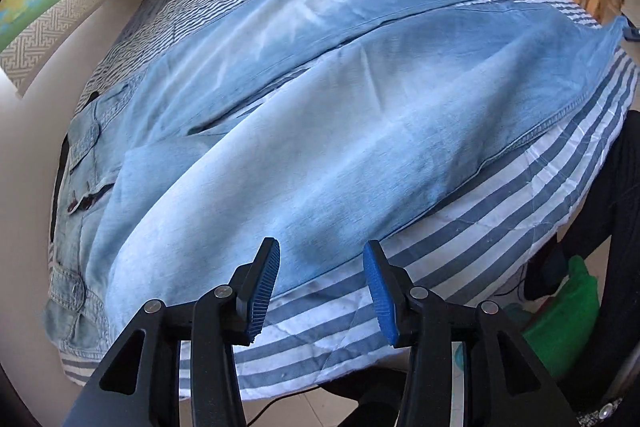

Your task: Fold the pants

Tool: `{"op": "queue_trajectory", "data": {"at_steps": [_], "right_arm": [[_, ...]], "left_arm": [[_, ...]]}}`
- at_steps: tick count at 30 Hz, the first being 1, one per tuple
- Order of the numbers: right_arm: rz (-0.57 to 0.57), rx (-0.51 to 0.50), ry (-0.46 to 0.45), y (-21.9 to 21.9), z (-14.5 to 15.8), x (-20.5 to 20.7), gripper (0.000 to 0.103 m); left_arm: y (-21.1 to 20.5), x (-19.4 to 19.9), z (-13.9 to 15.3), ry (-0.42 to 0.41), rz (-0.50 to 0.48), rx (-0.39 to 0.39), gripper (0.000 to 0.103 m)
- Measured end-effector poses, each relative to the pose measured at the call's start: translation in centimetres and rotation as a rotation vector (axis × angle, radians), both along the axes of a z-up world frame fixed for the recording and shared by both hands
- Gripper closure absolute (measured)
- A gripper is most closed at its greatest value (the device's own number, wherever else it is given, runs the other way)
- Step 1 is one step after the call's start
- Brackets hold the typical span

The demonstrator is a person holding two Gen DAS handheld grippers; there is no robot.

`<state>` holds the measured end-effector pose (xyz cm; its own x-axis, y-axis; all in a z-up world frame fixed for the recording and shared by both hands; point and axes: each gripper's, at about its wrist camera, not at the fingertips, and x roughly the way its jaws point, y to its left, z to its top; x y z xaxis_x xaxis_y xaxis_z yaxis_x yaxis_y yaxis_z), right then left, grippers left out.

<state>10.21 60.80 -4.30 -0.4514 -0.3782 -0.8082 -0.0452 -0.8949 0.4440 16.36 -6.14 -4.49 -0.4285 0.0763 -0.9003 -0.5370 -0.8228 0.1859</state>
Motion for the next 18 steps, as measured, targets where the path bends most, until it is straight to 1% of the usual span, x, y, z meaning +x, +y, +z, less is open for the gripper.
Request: {"op": "queue_trajectory", "data": {"at_steps": [1, 2, 3, 4, 5, 7, 9, 11, 12, 13, 14, 15, 16, 17, 18], "right_arm": [[-0.002, -0.008, 0.031, 0.2, 1.4, -0.1, 0.095], [0.003, -0.003, 0.06, 0.1, 2.9, -0.2, 0.096], [0.011, 0.01, 0.087, 0.0, 4.2, -0.2, 0.096], [0.019, 0.025, 0.107, -0.2, 5.4, -0.3, 0.096], [0.029, 0.035, 0.124, -0.4, 6.4, -0.3, 0.096], [0.039, 0.05, 0.149, -0.8, 8.0, -0.2, 0.096], [0.04, 0.043, 0.17, -0.5, 9.2, 0.1, 0.096], [0.036, 0.038, 0.177, -0.1, 9.6, 0.9, 0.096], [0.039, 0.052, 0.166, 0.1, 9.3, 1.3, 0.096], [0.045, 0.069, 0.14, 0.3, 8.5, 1.7, 0.096], [0.064, 0.079, 0.089, 0.4, 7.3, 1.9, 0.095], [0.085, 0.103, 0.024, 0.4, 5.9, 2.0, 0.091], [0.091, 0.151, -0.032, 0.4, 4.6, 2.2, 0.09], [0.085, 0.211, -0.055, 0.4, 3.9, 2.3, 0.089], [0.081, 0.263, -0.054, 0.2, 3.8, 2.2, 0.089]], "left_arm": [[0.6, 0.0, -0.3, 0.001, -0.018, -0.001, 0.058], [1.2, -0.1, -0.6, 0.013, -0.029, -0.015, 0.069], [1.7, -0.2, -0.8, 0.011, -0.04, -0.025, 0.077], [1.9, -0.3, -1.1, -0.004, -0.05, -0.026, 0.089], [2.2, -0.4, -1.1, -0.021, -0.058, -0.015, 0.094], [2.4, 0.0, -0.6, -0.036, -0.07, 0.017, 0.095], [2.1, 0.6, 0.2, -0.058, -0.082, 0.055, 0.095], [1.6, 1.2, 0.9, -0.098, -0.085, 0.099, 0.095], [1.4, 1.5, 1.1, -0.118, -0.087, 0.116, 0.095], [0.8, 1.9, 1.3, -0.128, -0.085, 0.128, 0.094], [0.3, 2.0, 1.4, -0.133, -0.077, 0.138, 0.094], [-0.6, 1.9, 1.7, -0.138, -0.06, 0.155, 0.094], [-1.4, 1.7, 2.1, -0.137, -0.037, 0.176, 0.094], [-2.4, 1.4, 2.5, -0.131, -0.009, 0.199, 0.094], [-3.7, 0.8, 3.0, -0.116, 0.025, 0.216, 0.094]]}}
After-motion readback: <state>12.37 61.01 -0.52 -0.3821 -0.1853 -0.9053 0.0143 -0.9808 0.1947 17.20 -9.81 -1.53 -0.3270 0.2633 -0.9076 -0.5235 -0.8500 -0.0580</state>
